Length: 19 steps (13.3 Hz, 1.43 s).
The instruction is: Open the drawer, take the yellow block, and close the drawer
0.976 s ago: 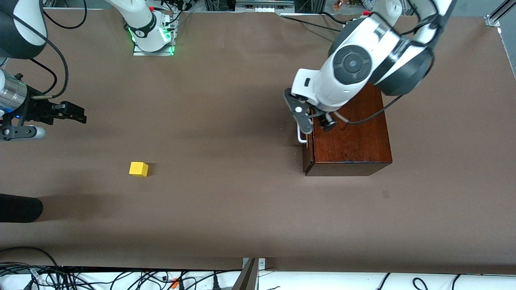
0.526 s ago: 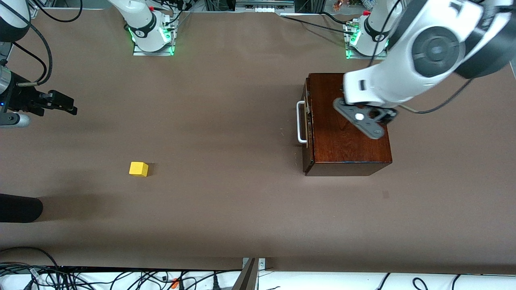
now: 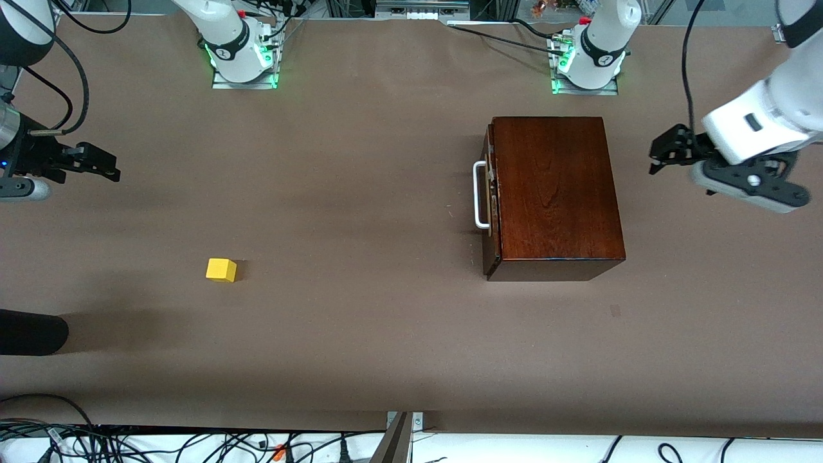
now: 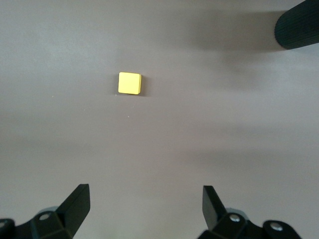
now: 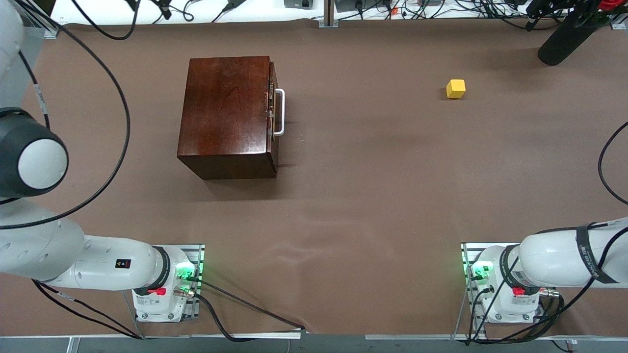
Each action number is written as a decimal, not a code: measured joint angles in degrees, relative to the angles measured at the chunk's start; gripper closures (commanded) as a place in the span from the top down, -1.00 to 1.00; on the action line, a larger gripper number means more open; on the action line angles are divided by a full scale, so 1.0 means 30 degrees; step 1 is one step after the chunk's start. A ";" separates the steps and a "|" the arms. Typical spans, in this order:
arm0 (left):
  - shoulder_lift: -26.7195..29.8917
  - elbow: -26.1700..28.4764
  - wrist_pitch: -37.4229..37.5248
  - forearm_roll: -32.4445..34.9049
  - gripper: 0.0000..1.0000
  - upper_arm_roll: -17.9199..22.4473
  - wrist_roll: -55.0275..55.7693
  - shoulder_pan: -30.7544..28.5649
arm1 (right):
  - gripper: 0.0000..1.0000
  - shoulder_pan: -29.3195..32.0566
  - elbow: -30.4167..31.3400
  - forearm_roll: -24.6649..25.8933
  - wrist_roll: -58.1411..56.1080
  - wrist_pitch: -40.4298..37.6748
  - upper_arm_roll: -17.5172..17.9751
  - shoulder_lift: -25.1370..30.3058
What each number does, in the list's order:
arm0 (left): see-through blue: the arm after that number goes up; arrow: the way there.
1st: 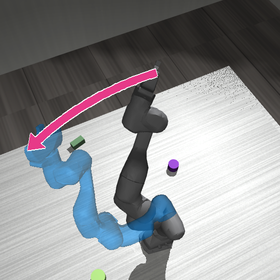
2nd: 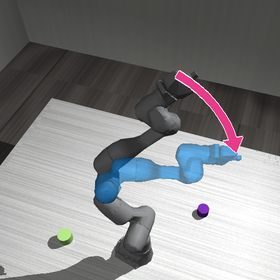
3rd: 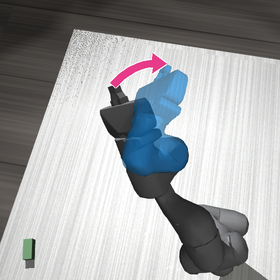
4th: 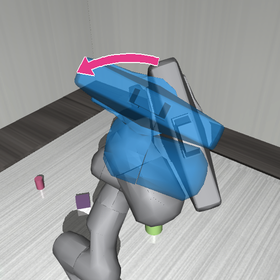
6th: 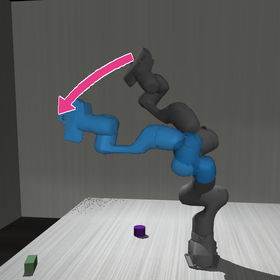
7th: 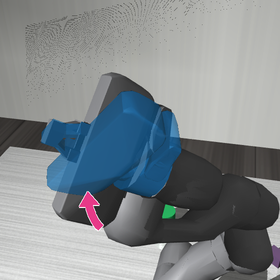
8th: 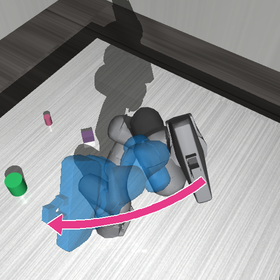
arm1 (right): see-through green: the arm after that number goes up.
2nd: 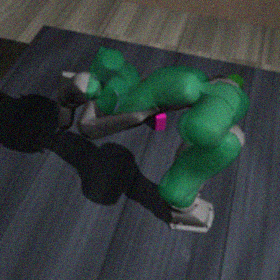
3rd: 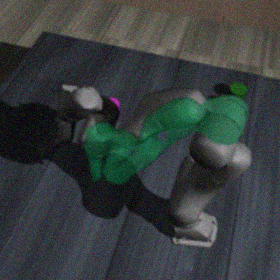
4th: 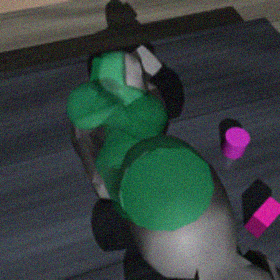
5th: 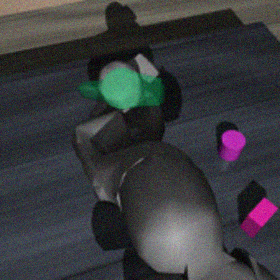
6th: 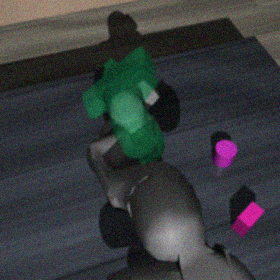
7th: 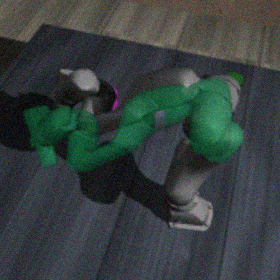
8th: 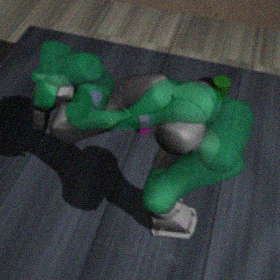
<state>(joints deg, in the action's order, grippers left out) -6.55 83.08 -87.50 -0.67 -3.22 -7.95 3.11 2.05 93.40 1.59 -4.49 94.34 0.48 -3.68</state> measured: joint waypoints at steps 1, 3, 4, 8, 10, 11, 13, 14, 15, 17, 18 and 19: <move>0.0461 0.0605 -0.0174 -0.0032 1.00 0.0541 0.1060 0.0108 | 1.00 0.0000 0.0001 0.0045 0.0000 0.0006 0.0042 0.0094; 0.1012 0.1369 -0.0640 -0.0032 1.00 0.1209 0.2582 0.0285 | 1.00 -0.0018 0.0000 0.0202 0.0024 0.0065 0.0132 0.0165; 0.1156 0.1754 -0.1219 -0.0032 1.00 0.1305 0.2887 0.0312 | 1.00 -0.0045 0.0001 0.0257 0.0118 0.0091 0.0168 0.0164; 0.1459 0.3331 -0.2717 -0.0033 1.00 0.1370 0.3299 0.0321 | 1.00 -0.0087 0.0001 0.0334 0.0469 0.0142 0.0256 0.0191; 0.1557 0.3541 -0.2716 -0.0033 1.00 0.1421 0.3308 0.0320 | 1.00 -0.0130 0.0001 0.0334 0.0469 0.0175 0.0194 0.0192; 0.1587 0.3562 -0.2716 -0.0033 1.00 0.1429 0.3308 0.0320 | 1.00 -0.0184 0.0001 0.0333 0.0469 0.0178 0.0100 0.0192; 0.1630 0.3585 -0.2716 -0.0033 1.00 0.1421 0.3308 0.0327 | 1.00 -0.0228 0.0001 0.0081 0.0469 0.0182 -0.0025 0.0192; 0.1644 0.3590 -0.2716 -0.0033 1.00 0.1409 0.3308 0.0338 | 1.00 -0.0233 0.0001 -0.0220 0.0469 0.0181 -0.0078 0.0193; 0.1652 0.3593 -0.2701 -0.0033 1.00 0.1387 0.3307 0.0351 | 1.00 -0.0236 0.0000 -0.0482 0.0469 0.0180 -0.0123 0.0199; 0.1670 0.3609 -0.2381 -0.0033 1.00 0.1350 0.3306 0.0364 | 1.00 -0.0240 0.0001 -0.0620 0.0469 0.0174 -0.0151 0.0241; 0.1685 0.3616 -0.2225 -0.0033 1.00 0.1346 0.3306 0.0373 | 1.00 -0.0248 0.0001 -0.0636 0.0469 0.0167 -0.0151 0.0266; 0.1702 0.3631 -0.2176 -0.0033 1.00 0.1345 0.3306 0.0387 | 1.00 -0.0262 0.0001 -0.0641 0.0469 0.0161 -0.0151 0.0289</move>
<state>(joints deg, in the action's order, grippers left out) -1.44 93.97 -94.03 -0.77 0.82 1.97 4.27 1.26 93.40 -0.33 -3.08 94.83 0.03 -2.81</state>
